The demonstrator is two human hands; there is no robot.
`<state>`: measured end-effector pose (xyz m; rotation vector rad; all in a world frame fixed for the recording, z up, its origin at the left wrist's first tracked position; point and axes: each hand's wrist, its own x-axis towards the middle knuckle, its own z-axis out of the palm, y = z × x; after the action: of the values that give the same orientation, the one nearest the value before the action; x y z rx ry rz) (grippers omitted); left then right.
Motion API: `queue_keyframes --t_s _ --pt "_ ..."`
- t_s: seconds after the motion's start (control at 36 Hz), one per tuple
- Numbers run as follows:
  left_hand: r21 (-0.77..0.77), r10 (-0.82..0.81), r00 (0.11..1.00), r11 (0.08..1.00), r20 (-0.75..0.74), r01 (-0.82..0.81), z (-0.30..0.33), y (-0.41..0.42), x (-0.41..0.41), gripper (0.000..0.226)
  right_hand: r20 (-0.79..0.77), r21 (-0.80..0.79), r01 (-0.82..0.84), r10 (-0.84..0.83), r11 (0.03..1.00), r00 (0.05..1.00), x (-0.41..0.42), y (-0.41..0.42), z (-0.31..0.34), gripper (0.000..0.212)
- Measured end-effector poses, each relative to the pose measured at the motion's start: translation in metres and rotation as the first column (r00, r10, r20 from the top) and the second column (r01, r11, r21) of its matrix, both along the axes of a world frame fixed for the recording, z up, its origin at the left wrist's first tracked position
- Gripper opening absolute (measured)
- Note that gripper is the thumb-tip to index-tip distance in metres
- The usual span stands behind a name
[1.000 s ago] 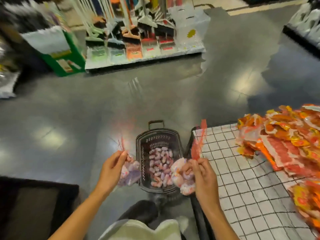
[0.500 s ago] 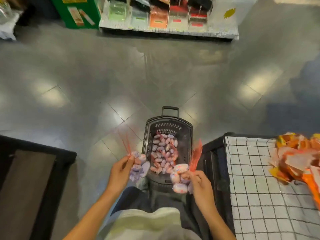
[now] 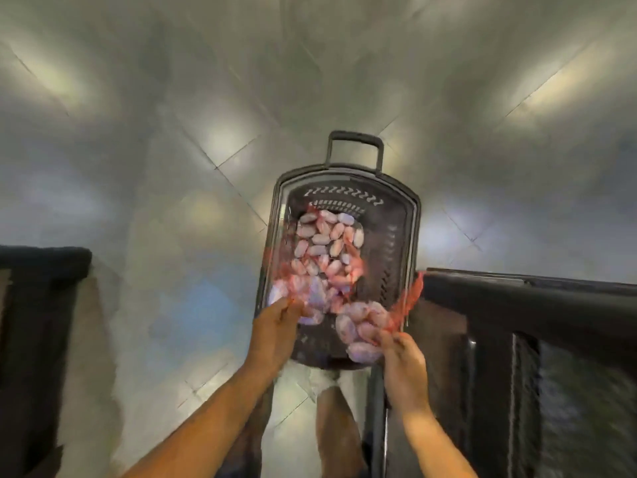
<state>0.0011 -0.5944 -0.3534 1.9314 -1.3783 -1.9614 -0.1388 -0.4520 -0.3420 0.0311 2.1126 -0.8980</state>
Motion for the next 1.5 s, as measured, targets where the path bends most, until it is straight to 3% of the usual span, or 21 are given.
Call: queue_keyframes --t_s 0.19,0.31,0.39,0.47,0.56,0.64,0.81,0.86,1.03,1.17,1.22,1.28,1.42,1.5 --pt "0.073 -0.207 0.969 0.977 0.134 0.198 -0.179 0.005 -0.004 0.031 0.131 0.026 0.056 -0.059 0.998 0.990 -0.001 -0.010 -0.181 0.018" --pt "0.162 -0.213 0.966 0.969 0.146 0.189 -0.263 0.018 -0.006 0.032 0.185 0.024 0.100 -0.103 0.995 0.977 0.002 -0.007 -0.266 0.013" --pt "0.182 -0.168 0.968 0.974 0.184 0.135 -0.313 0.033 0.002 0.029 0.164 0.087 -0.037 0.022 0.996 0.986 0.007 -0.002 -0.313 0.010" --pt "0.208 -0.141 0.972 0.973 0.190 0.101 -0.345 0.038 0.005 0.028 0.276 0.081 -0.207 0.177 0.975 0.945 0.009 0.001 -0.342 0.003" --pt "0.250 -0.062 0.985 0.968 0.161 0.020 -0.358 0.039 0.003 0.018 0.372 0.092 -0.291 0.239 0.952 0.897 0.001 0.001 -0.354 0.032" --pt "0.222 -0.054 0.978 0.975 0.199 0.009 -0.356 0.037 -0.001 0.029 0.385 0.104 -0.330 0.268 0.938 0.883 -0.011 0.003 -0.356 0.049" --pt "0.252 -0.018 0.964 0.966 0.267 -0.051 -0.342 0.029 -0.010 0.073 0.421 0.213 -0.441 0.325 0.872 0.847 -0.033 0.008 -0.357 0.048" --pt "0.312 0.033 0.964 0.943 0.263 -0.117 -0.340 0.030 -0.009 0.069 0.435 0.232 -0.472 0.343 0.851 0.833 -0.035 0.008 -0.360 0.045" --pt "0.363 -0.016 0.960 0.928 0.278 -0.090 -0.351 0.031 -0.007 0.058 0.436 0.190 -0.472 0.357 0.861 0.826 -0.023 0.000 -0.375 0.047" --pt "0.356 -0.050 0.960 0.933 0.276 -0.053 -0.366 0.029 -0.009 0.062 0.474 0.183 -0.349 0.229 0.919 0.850 0.000 -0.008 -0.399 0.056" --pt "0.359 -0.057 0.961 0.932 0.271 -0.046 -0.370 0.029 -0.011 0.061 0.454 0.093 -0.324 0.249 0.942 0.856 0.005 -0.009 -0.404 0.049" --pt "0.359 -0.065 0.964 0.933 0.259 -0.033 -0.373 0.029 -0.011 0.059 0.337 0.064 -0.371 0.330 0.926 0.882 0.008 -0.007 -0.411 0.033" --pt "0.332 -0.049 0.968 0.942 0.247 -0.038 -0.381 0.031 -0.009 0.057 0.199 0.058 -0.285 0.269 0.957 0.942 0.012 -0.010 -0.422 0.017" --pt "0.271 -0.052 0.961 0.962 0.270 -0.024 -0.385 0.030 -0.009 0.056 0.096 0.081 -0.315 0.308 0.945 0.947 0.010 -0.009 -0.424 0.010"
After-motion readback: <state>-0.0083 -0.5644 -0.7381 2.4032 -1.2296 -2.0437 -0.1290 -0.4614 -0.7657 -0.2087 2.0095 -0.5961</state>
